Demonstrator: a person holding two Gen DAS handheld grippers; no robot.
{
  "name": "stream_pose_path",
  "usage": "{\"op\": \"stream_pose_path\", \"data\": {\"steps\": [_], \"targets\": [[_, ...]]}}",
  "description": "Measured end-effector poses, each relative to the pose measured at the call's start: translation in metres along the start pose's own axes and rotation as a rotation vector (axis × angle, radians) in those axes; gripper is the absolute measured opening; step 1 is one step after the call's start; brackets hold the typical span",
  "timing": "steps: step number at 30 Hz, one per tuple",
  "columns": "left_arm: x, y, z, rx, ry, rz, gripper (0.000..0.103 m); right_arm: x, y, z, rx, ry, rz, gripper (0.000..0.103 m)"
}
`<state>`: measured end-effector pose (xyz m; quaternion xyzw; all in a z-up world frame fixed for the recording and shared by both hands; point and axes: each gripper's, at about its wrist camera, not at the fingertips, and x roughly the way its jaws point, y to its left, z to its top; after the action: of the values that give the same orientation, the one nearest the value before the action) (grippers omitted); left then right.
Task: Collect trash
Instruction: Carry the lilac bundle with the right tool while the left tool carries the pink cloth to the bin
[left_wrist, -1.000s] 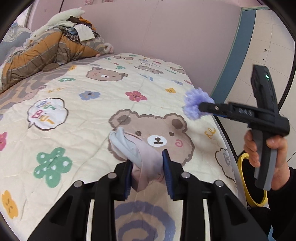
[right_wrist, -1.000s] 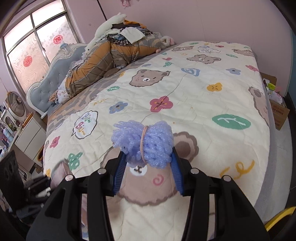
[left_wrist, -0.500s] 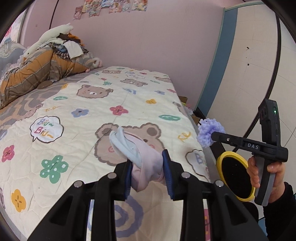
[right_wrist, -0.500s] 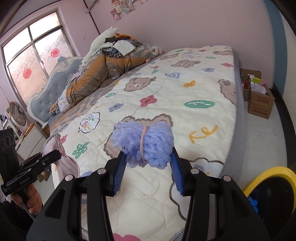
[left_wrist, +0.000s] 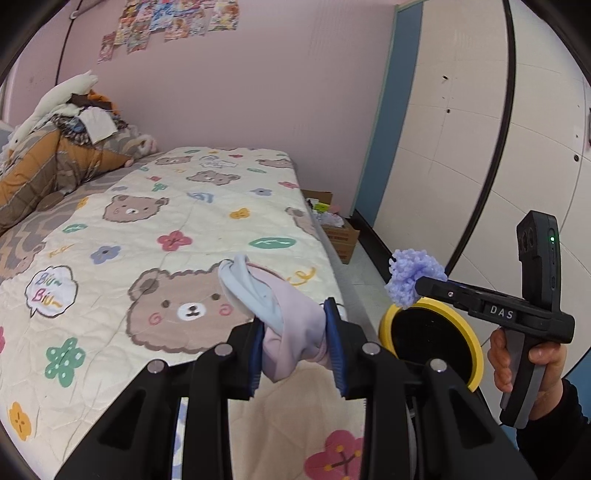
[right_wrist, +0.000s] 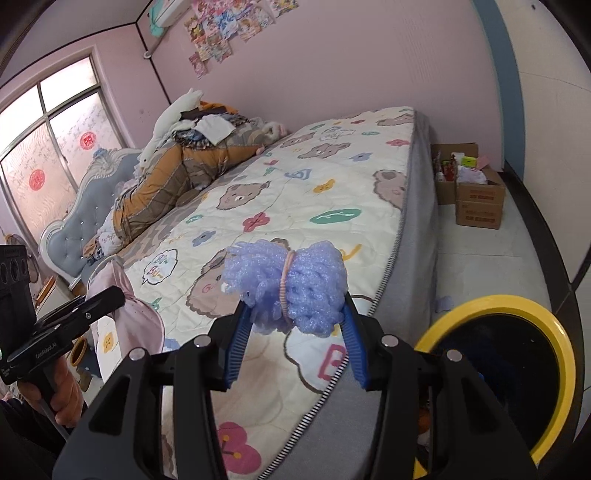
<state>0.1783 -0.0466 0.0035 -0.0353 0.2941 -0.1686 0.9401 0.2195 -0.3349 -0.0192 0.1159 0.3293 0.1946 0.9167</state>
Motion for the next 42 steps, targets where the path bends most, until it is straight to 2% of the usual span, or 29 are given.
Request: {"op": "stream_pose_path", "data": {"steps": [14,20,26,36,42], "targets": [[0.040,-0.087,0.015,0.142,0.015,-0.114,0.028,-0.068,-0.075,-0.017,0.110,-0.099,-0.131,0.045],[0.070,-0.121,0.014,0.172,0.061,-0.189,0.028,-0.084,-0.105,-0.024,0.155,-0.113,-0.192,0.045],[0.104,-0.146,0.011,0.183,0.112,-0.241,0.028,-0.094,-0.135,-0.028,0.199,-0.109,-0.241,0.045],[0.147,-0.180,-0.004,0.207,0.191,-0.270,0.029,-0.088,-0.182,-0.040,0.292,-0.088,-0.297,0.046],[0.176,-0.188,-0.023,0.183,0.287,-0.277,0.029,-0.078,-0.200,-0.048,0.340,-0.059,-0.325,0.046]]}}
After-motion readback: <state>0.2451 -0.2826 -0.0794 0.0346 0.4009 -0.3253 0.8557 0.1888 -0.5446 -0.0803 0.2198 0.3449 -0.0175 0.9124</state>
